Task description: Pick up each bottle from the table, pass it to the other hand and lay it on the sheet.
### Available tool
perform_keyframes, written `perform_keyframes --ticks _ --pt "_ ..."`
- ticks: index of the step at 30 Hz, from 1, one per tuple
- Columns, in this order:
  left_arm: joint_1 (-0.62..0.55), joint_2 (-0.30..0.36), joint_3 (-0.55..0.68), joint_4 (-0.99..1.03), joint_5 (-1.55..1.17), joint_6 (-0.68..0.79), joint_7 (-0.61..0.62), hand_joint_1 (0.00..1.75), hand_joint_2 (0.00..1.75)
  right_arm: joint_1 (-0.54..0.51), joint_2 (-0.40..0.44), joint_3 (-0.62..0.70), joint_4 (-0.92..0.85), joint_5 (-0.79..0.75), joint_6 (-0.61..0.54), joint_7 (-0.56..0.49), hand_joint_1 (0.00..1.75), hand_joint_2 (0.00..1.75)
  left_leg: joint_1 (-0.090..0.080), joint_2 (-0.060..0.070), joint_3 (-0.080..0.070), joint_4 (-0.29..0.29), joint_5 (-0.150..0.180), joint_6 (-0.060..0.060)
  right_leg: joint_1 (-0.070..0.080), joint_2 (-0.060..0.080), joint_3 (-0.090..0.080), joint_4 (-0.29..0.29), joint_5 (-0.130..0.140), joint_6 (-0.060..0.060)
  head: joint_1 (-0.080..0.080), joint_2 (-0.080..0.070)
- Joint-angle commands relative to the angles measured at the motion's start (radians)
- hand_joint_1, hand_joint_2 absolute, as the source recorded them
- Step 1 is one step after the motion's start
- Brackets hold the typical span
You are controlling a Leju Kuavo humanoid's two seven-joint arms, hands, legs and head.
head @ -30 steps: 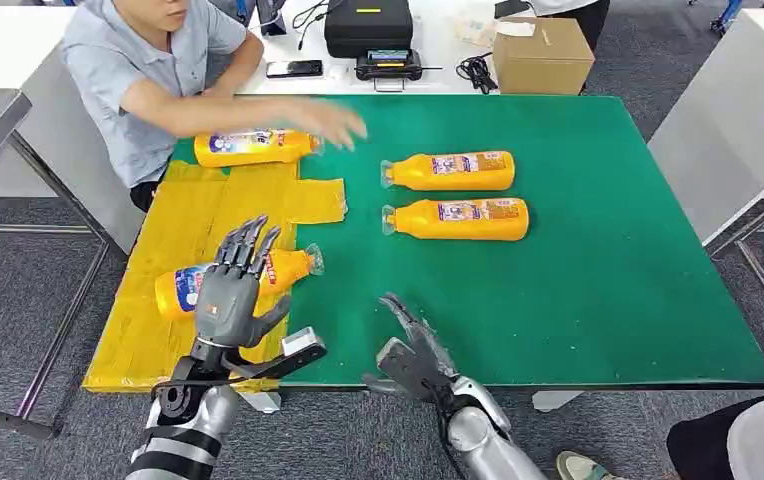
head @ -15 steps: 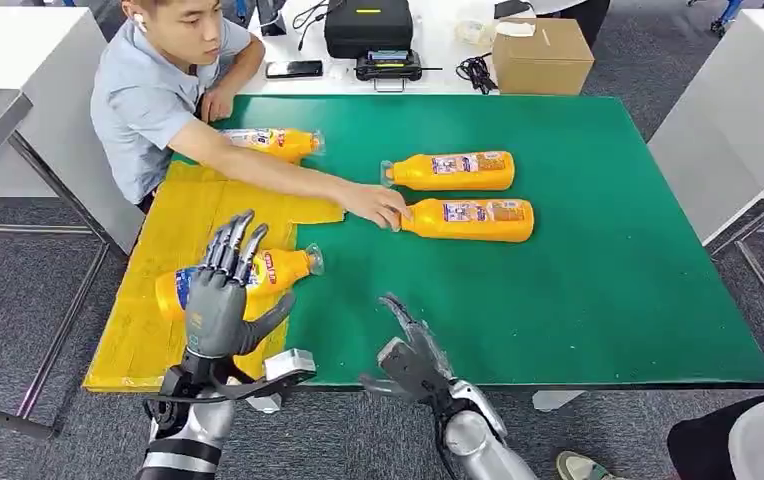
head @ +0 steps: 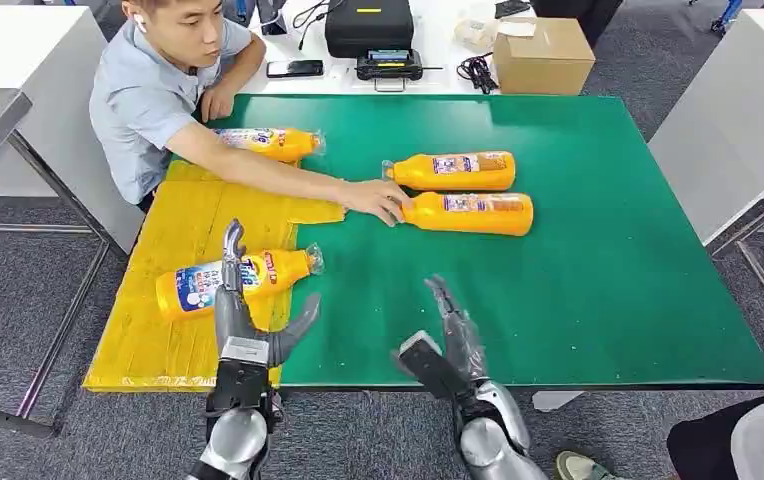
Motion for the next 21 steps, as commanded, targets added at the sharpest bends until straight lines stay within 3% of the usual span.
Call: perform_keyframes --ticks 1,2,3,9,21 --pt "0.009 0.088 -0.114 -0.048 0.021 -0.008 0.017 0.00 1.75 0.008 -0.069 0.034 -0.041 0.035 -0.022 0.022 0.00 1.75 0.001 0.001 0.004 -0.001 -0.002 -0.002 0.001 0.001 0.004 -0.001 -0.001 -0.003 0.000 0.000" --pt "0.009 0.088 -0.114 -0.048 0.021 -0.008 0.017 0.00 1.75 0.008 -0.069 0.034 -0.041 0.035 -0.022 0.022 0.00 1.75 0.001 0.001 0.003 -0.001 -0.001 -0.002 0.001 0.001 0.002 -0.001 -0.001 -0.002 0.000 0.000" --pt "0.017 0.087 -0.108 -0.061 0.046 -0.024 0.035 0.00 1.75 0.001 -0.091 0.055 -0.024 0.208 -0.081 0.121 0.00 1.75 0.001 0.002 0.005 -0.001 -0.002 -0.002 0.001 0.001 0.004 -0.001 -0.001 -0.003 0.000 0.000" --pt "0.117 0.115 -0.054 -0.225 0.153 -0.080 0.114 0.00 1.75 0.037 -0.158 -0.044 0.002 0.414 -0.089 0.268 0.00 1.75 0.002 0.002 0.006 -0.001 -0.003 -0.002 0.002 0.001 0.005 -0.001 -0.002 -0.003 -0.001 0.000" --pt "0.122 0.107 -0.030 -0.203 0.126 -0.075 0.137 0.00 1.75 0.020 -0.188 -0.049 -0.007 0.565 -0.082 0.349 0.00 1.75 0.001 0.002 0.004 -0.001 -0.002 -0.002 0.001 0.001 0.004 -0.001 -0.001 -0.002 -0.001 0.000"
